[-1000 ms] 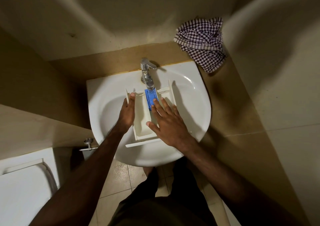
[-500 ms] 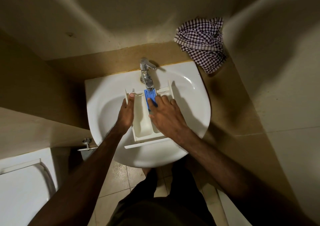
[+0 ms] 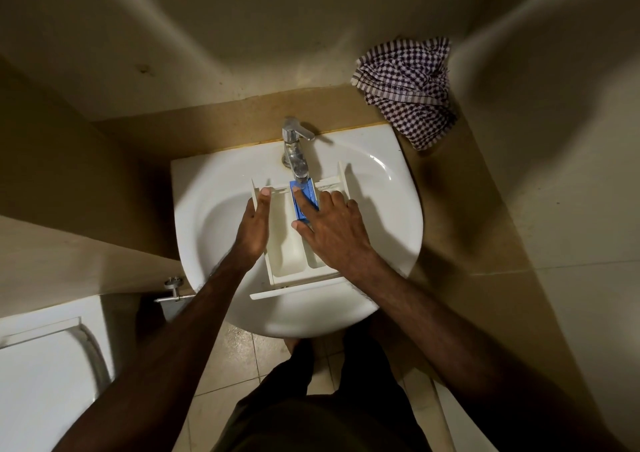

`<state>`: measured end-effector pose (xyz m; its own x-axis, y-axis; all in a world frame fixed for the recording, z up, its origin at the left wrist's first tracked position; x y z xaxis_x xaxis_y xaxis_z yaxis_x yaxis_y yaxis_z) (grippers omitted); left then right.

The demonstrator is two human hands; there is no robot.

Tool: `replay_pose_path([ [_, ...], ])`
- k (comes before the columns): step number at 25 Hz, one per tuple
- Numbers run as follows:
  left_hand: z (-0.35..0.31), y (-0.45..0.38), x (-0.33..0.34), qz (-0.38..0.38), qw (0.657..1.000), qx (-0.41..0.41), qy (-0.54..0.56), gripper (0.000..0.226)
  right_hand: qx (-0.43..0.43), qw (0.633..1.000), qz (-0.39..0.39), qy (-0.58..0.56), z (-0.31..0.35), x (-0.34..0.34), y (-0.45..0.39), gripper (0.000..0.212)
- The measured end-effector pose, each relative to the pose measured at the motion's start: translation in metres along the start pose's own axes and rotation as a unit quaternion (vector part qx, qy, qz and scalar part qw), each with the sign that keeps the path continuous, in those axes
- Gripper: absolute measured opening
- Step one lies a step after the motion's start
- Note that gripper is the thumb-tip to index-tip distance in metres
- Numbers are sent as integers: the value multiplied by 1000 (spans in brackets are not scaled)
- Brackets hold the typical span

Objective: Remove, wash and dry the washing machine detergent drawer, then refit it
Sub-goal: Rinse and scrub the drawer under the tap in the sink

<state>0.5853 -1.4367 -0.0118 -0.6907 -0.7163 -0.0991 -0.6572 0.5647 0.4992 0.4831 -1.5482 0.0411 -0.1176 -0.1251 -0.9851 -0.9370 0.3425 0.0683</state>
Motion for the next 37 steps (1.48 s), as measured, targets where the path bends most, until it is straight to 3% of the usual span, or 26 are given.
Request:
replay_pose_path([
  [11,-4,6,-2,-12,1000,1,8,54,42,998,-22,-49,-17,-15,13,47],
  [14,-3,6,-1,-16,1000,-2,7,51,-47,991,-29,-122,-10,-23,18,36],
  [17,-3,5,-1,-15,1000,-6,6,55,-143,976,31,-161,1,-17,43,45],
  [21,1,3,-1,-4,1000,-12,5,61,-10,956,194,-219,17,-2,43,40],
  [24,3,3,-1,-18,1000,-22,4,63,54,927,251,-275,28,0,47,48],
  [28,4,1,-1,-20,999,-26,-5,64,141,892,261,-340,39,-2,52,59],
  [30,3,3,-1,-22,999,-22,-8,58,210,876,225,-371,49,-9,40,52],
  [32,0,5,0,-13,1000,-10,-9,56,247,885,175,-354,55,-22,34,54],
  [34,2,2,1,-8,1000,-8,-14,57,253,891,154,-344,56,-28,33,55],
  [37,2,2,-3,-26,999,-20,-14,61,219,892,192,-345,53,-25,39,53],
])
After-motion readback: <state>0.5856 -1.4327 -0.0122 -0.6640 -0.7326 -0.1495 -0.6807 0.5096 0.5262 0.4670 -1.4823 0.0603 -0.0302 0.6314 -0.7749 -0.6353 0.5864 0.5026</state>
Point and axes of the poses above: each hand's wrist, its own y-axis away from the middle knuckle, its own x-axis out of the palm, z = x × y, the point moved 7 cm from there along -y, towards the middle knuckle, and after that the axes turned 4 degrees about z, right-handed, at the moved point
